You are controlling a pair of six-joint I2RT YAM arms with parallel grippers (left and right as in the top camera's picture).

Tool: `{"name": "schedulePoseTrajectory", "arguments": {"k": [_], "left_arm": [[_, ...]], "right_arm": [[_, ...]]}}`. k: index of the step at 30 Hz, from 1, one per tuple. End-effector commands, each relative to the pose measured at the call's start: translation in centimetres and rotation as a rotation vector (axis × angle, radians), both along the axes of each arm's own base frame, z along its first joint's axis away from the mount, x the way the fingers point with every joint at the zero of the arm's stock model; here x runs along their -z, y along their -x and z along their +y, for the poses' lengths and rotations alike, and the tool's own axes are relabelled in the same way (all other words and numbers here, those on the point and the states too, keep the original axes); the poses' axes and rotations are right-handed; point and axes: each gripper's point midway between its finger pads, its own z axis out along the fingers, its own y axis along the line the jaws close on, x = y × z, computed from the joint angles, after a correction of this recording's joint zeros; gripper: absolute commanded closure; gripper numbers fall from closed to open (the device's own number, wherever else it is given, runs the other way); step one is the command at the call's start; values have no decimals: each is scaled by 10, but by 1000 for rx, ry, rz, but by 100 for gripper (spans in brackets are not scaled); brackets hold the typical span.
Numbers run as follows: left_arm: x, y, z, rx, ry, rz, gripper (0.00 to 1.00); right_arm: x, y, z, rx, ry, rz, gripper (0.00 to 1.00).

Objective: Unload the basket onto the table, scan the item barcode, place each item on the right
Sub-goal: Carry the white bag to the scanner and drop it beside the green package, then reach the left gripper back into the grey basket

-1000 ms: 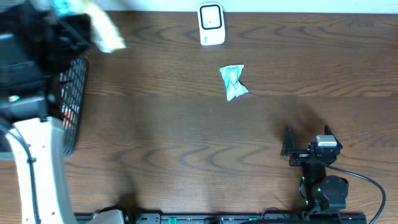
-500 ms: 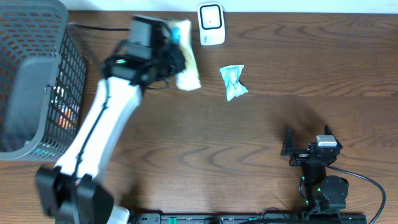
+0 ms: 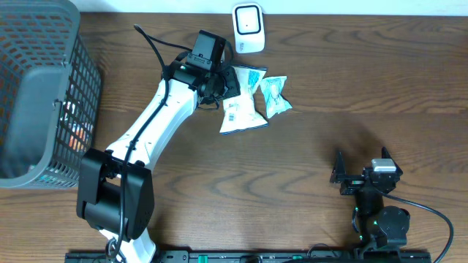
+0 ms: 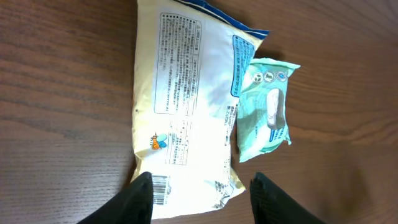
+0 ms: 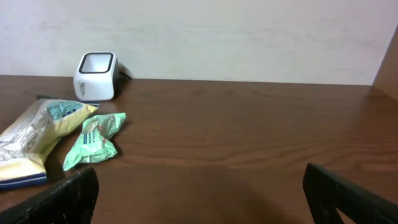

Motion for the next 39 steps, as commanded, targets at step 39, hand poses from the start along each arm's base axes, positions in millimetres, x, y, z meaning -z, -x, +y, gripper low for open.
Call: {"name": "schedulePoseTrajectory", "arguments": {"k": [39], "left_arm": [[-184, 101, 461, -1188, -269, -366, 20]], "right_arm": [[0, 0, 0, -3, 11, 0, 1]]}}
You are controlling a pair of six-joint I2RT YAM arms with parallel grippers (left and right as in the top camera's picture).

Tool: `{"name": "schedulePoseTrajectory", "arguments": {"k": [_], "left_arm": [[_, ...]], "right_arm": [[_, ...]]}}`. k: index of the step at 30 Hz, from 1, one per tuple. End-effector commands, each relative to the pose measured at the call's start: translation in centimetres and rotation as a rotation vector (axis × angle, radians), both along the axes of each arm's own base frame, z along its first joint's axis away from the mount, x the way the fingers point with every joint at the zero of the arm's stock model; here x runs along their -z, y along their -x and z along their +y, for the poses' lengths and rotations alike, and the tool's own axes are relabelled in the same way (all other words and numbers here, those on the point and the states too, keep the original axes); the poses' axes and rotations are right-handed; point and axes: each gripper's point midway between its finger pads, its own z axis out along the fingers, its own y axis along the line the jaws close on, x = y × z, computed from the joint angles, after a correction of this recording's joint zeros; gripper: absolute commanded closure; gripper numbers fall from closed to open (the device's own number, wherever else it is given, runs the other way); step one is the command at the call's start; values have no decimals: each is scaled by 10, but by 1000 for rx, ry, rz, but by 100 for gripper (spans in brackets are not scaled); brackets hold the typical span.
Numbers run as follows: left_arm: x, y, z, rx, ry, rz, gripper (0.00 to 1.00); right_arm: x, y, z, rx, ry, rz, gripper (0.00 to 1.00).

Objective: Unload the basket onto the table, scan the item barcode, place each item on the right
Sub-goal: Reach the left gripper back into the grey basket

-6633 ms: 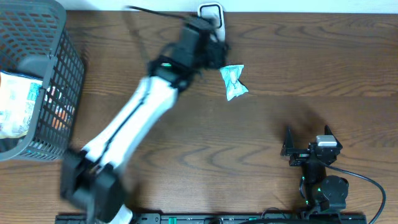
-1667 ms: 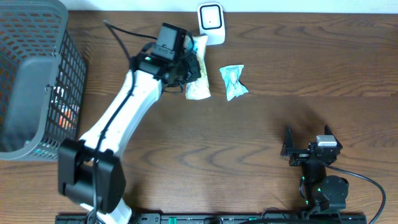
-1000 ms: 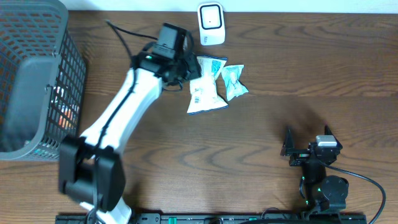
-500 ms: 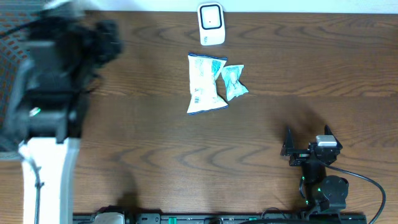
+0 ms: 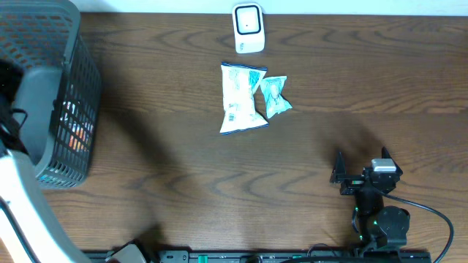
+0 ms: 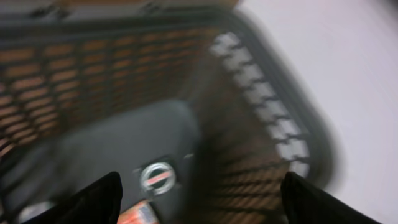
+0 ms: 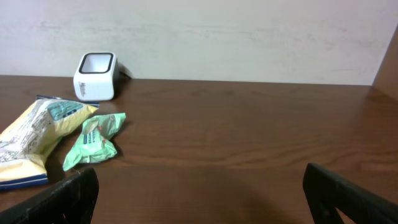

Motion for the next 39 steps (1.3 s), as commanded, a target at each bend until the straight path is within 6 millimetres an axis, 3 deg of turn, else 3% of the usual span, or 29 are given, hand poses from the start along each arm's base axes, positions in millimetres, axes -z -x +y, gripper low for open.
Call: {"name": "schedulePoseTrajectory", "arguments": {"k": [1, 6, 13, 18, 24, 30, 34, 36, 37, 39], "left_arm": [[48, 9, 36, -105, 99, 118, 20], [119, 22, 54, -161, 245, 306, 18], [210, 49, 52, -225, 472, 566, 11], [241, 79, 51, -376, 523, 727, 11], [273, 87, 43, -369, 589, 827, 11], [291, 90, 40, -366, 619, 874, 11], [304, 89, 41, -363, 629, 894, 28], [306, 89, 41, -357, 629, 898, 48], [306, 88, 42, -358, 627, 895, 62], [305, 87, 42, -358, 625, 892, 72]], "right_arm": [[1, 0, 0, -3, 11, 0, 1], [1, 0, 0, -3, 11, 0, 1], [1, 0, 0, -3, 11, 0, 1], [1, 0, 0, -3, 11, 0, 1], [1, 0, 0, -3, 11, 0, 1], [1, 0, 0, -3, 11, 0, 1], [1, 0, 0, -3, 11, 0, 1], [1, 0, 0, -3, 11, 0, 1], [1, 0, 0, -3, 11, 0, 1], [1, 0, 0, -3, 11, 0, 1]]}}
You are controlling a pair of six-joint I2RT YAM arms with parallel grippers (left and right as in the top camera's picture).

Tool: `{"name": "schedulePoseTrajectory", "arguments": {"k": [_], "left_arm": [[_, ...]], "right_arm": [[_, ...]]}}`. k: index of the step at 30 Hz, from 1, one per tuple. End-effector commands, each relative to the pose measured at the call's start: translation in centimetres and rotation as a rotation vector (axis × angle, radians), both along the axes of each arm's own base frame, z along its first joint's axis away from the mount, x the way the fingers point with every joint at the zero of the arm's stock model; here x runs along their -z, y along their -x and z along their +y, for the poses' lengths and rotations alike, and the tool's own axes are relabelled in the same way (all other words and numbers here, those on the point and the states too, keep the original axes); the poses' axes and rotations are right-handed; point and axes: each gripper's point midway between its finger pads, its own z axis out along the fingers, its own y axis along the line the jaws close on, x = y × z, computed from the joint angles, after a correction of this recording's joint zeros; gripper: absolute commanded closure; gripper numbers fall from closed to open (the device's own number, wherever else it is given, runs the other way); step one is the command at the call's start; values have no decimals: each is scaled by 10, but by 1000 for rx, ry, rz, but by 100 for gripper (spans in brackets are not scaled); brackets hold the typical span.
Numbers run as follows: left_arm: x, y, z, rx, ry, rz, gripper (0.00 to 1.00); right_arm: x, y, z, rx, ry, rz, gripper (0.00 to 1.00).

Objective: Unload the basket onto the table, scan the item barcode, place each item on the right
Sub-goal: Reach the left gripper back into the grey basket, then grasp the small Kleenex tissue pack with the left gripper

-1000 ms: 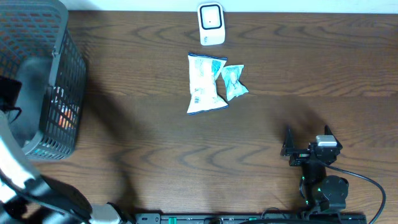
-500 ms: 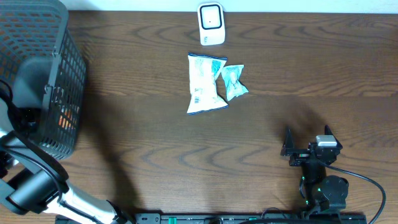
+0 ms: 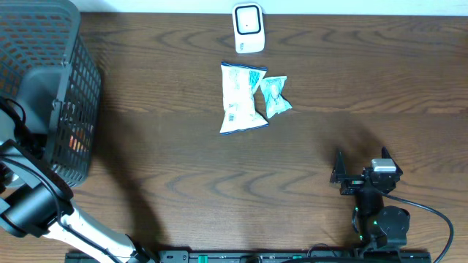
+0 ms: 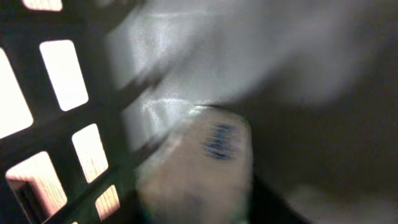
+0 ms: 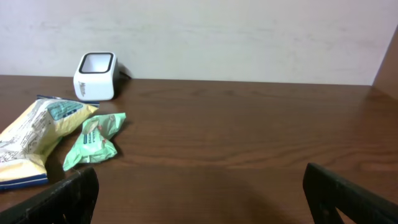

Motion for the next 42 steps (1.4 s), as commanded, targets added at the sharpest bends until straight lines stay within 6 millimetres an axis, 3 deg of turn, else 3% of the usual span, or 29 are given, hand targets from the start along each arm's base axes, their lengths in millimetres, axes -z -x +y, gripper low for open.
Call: {"name": "schedulePoseTrajectory", "arguments": {"k": [1, 5, 8, 11, 15, 16, 22, 23, 25, 29, 31, 34, 37, 42], "left_arm": [[2, 4, 3, 0, -5, 17, 73], [-9, -1, 7, 0, -21, 0, 91], [-31, -12, 13, -2, -51, -61, 92], [-66, -36, 15, -1, -67, -208, 92], [-136, -67, 14, 23, -122, -455, 92], [-165, -76, 11, 42, -154, -553, 92], [-294, -94, -11, 161, -332, -954, 92], [-320, -95, -22, 203, -371, -1027, 92], [-355, -97, -45, 281, -400, -1130, 92], [-398, -108, -108, 499, -371, -1291, 92], [-410, -117, -148, 681, -365, -1333, 92], [-408, -131, -203, 926, -335, -1336, 92], [-388, -146, -261, 1159, -258, -1315, 92], [-333, -171, -330, 1320, -98, -1200, 92]], "right_arm": [[0, 0, 0, -3, 11, 0, 1], [0, 0, 0, -3, 11, 0, 1], [0, 0, 0, -3, 11, 0, 1], [0, 0, 0, -3, 11, 0, 1], [0, 0, 0, -3, 11, 0, 1], [0, 0, 0, -3, 11, 0, 1], [0, 0, 0, -3, 11, 0, 1], [0, 0, 0, -3, 11, 0, 1], [0, 0, 0, -3, 11, 0, 1], [0, 0, 0, -3, 11, 0, 1], [0, 0, 0, -3, 11, 0, 1], [0, 0, 0, -3, 11, 0, 1], [0, 0, 0, -3, 11, 0, 1], [0, 0, 0, -3, 11, 0, 1]]}}
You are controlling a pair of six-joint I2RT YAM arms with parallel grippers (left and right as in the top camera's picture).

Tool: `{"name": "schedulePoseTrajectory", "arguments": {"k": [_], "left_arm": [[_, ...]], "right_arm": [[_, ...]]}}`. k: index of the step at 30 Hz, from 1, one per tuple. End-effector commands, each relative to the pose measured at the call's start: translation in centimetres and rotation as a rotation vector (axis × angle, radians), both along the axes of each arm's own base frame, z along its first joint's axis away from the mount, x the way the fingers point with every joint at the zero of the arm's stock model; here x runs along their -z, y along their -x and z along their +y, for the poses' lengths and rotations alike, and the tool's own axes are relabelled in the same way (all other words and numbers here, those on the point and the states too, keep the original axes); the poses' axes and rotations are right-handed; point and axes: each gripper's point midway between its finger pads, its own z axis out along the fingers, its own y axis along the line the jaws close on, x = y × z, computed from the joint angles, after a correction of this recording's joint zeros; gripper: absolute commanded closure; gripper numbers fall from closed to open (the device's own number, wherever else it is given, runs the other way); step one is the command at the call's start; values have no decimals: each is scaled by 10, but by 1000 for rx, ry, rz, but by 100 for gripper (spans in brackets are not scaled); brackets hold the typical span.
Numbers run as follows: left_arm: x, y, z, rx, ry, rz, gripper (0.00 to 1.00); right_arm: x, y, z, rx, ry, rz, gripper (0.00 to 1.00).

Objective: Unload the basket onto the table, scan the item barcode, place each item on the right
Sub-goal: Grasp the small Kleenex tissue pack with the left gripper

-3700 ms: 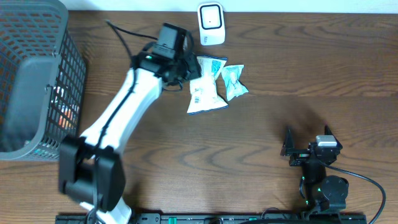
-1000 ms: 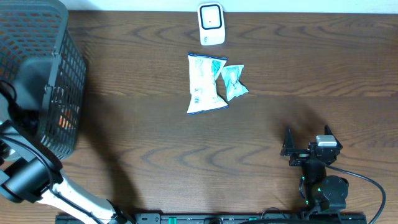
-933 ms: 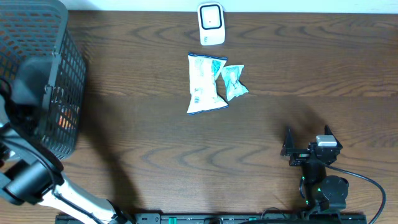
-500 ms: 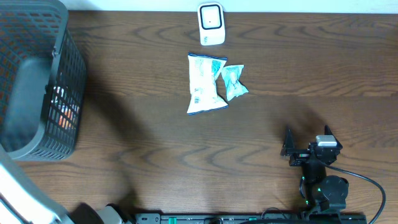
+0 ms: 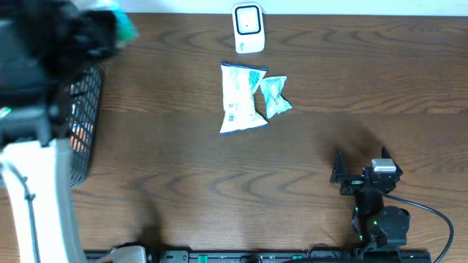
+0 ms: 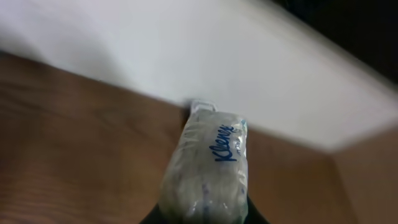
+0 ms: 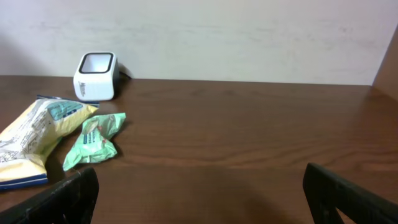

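A clear-wrapped Kleenex tissue pack (image 6: 208,162) fills the middle of the left wrist view, with my left gripper (image 6: 202,214) shut on it. In the overhead view that arm is raised high and blurred at the far left, the left gripper (image 5: 95,33) showing a teal end of the pack (image 5: 126,28). The white barcode scanner (image 5: 248,28) stands at the table's back edge, and the scanner (image 6: 200,106) peeks out just behind the pack. My right gripper (image 7: 199,193) rests open at the front right, nothing between its fingers.
A grey mesh basket (image 5: 84,102) stands at the left, partly hidden by the raised arm. A white and yellow snack bag (image 5: 240,98) and a small green packet (image 5: 275,96) lie side by side in front of the scanner (image 7: 95,76).
My left gripper was down inside the basket against the Kleenex pack. Now it is up out of the basket, shut on the pack, facing the scanner. The right arm is unmoved.
First my left gripper hung open over the snack bag and green packet near the scanner. Then it was open above the basket, then down inside it at the Kleenex pack. Now it holds that pack up over the table's back left.
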Motion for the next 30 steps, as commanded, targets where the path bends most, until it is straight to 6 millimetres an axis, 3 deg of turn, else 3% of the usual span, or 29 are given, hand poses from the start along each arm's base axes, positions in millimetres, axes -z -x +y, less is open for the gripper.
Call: {"name": "schedulePoseTrajectory", "arguments": {"k": [1, 4, 9, 15, 18, 23, 27, 30], "left_arm": [[61, -23, -45, 124, -104, 136, 92], [106, -36, -65, 155, -202, 234, 92], [180, -54, -65, 89, -412, 402, 92], [262, -58, -88, 161, -487, 580, 91], [294, -58, -95, 184, -505, 646, 83], [329, -57, -95, 199, -521, 722, 76], [336, -54, -96, 209, -518, 746, 72], [336, -53, -96, 211, -517, 750, 58]], "right_arm": [[0, 0, 0, -3, 11, 0, 1], [0, 0, 0, -3, 11, 0, 1], [0, 0, 0, -3, 11, 0, 1], [0, 0, 0, -3, 11, 0, 1], [0, 0, 0, -3, 11, 0, 1], [0, 0, 0, -3, 11, 0, 1], [0, 0, 0, -3, 11, 0, 1], [0, 0, 0, -3, 11, 0, 1]]}}
